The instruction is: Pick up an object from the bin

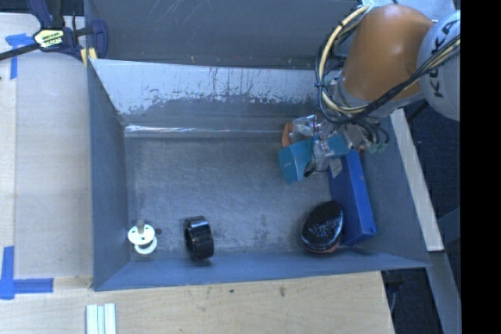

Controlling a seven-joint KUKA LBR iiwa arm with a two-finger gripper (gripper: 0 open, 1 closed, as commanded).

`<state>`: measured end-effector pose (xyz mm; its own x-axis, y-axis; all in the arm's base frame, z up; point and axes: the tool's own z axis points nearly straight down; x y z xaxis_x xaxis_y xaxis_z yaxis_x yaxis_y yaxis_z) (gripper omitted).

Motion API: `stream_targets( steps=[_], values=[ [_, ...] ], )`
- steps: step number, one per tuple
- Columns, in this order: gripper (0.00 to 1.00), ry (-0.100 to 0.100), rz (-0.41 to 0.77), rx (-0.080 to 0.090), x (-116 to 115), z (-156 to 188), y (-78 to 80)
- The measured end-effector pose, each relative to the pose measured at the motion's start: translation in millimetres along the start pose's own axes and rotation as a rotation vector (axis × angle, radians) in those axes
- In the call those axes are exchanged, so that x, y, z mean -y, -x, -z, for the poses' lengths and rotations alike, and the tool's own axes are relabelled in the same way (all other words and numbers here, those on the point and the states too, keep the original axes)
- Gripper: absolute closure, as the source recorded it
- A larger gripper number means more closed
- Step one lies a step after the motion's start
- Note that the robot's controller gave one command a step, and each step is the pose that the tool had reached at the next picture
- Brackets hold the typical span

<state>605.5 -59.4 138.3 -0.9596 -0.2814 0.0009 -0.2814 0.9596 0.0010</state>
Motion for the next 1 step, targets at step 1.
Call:
stream_targets(
  steps=[1],
  values=[
    [1.0, -0.002, 0.0, 0.003, 0.4, 15.1, 0.6]
  ],
)
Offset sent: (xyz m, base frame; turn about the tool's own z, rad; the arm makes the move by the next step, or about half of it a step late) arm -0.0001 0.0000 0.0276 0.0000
